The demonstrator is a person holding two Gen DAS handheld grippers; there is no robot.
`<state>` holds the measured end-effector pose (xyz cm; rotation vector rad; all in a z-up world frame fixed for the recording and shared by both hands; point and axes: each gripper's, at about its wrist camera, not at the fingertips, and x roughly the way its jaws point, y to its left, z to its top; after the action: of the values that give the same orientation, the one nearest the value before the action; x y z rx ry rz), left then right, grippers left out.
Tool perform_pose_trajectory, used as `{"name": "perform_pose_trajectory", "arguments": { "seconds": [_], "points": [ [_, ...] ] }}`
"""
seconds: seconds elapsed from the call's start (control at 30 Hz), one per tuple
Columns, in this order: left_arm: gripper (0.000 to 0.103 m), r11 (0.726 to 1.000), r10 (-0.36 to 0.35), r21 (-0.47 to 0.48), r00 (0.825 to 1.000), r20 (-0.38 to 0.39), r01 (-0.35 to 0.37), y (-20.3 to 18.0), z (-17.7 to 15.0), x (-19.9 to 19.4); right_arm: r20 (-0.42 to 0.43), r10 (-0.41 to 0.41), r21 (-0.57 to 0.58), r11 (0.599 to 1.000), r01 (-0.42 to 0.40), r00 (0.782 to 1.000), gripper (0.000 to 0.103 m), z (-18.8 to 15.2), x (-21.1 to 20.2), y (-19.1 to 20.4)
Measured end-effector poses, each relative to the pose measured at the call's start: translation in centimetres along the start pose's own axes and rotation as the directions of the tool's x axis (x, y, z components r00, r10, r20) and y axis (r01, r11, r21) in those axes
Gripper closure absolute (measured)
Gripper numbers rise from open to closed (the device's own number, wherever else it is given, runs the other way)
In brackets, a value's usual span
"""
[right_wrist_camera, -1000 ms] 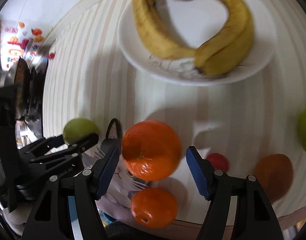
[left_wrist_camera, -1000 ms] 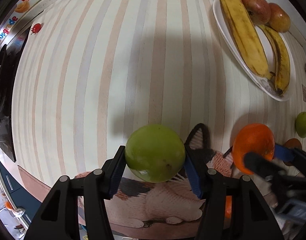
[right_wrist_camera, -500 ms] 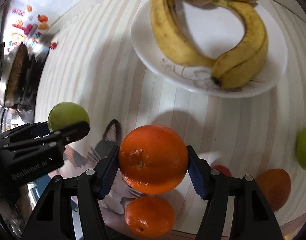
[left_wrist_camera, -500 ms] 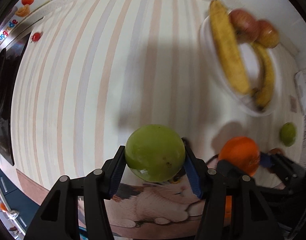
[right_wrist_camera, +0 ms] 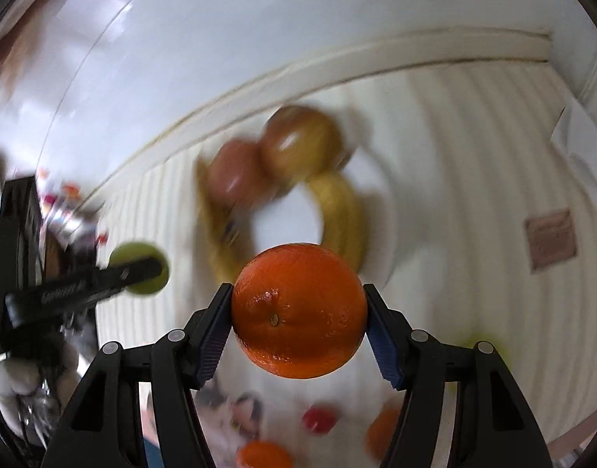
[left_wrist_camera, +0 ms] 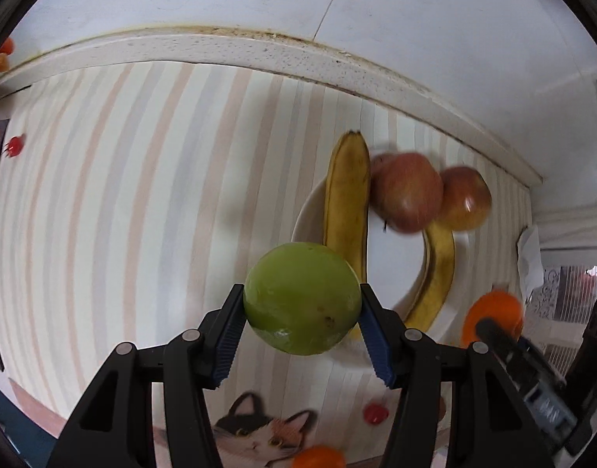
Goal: Organize fruits
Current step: 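Carry the green pear and orange toward the plate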
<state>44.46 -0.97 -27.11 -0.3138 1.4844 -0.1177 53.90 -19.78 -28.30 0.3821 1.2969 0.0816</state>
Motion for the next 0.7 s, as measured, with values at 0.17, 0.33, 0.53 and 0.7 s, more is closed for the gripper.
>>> {"name": "perform_pose_trajectory", "arguments": {
  "seconds": [0.17,0.33,0.53,0.7],
  "points": [
    [0.049,1.000,0.003,-0.020,0.999,-0.038,-0.004,0.3,1.8,2.3,0.014,-0.048,0.019,0.999,0.048,0.999,0.036,3.8,1.7,-1.8],
    [0.049,1.000,0.004,-0.026,0.999,-0.049,-0.006,0.1,2.5,3.5,0.005,-0.082,0.004,0.997,0.082,0.997,0.036,5.3,3.2,-2.7],
    [0.049,1.000,-0.002,-0.018,0.999,-0.045,0.001,0.1,2.4,3.5,-0.022,-0.089,-0.005,0.996,0.089,0.996,0.036,4.7,4.5,-3.2],
    [0.049,1.000,-0.014,-0.024,0.998,-0.053,0.013,0.3,2.4,3.5,-0.022,-0.080,-0.005,0.997,0.080,0.997,0.035,4.8,4.9,-3.2]
  ]
}}
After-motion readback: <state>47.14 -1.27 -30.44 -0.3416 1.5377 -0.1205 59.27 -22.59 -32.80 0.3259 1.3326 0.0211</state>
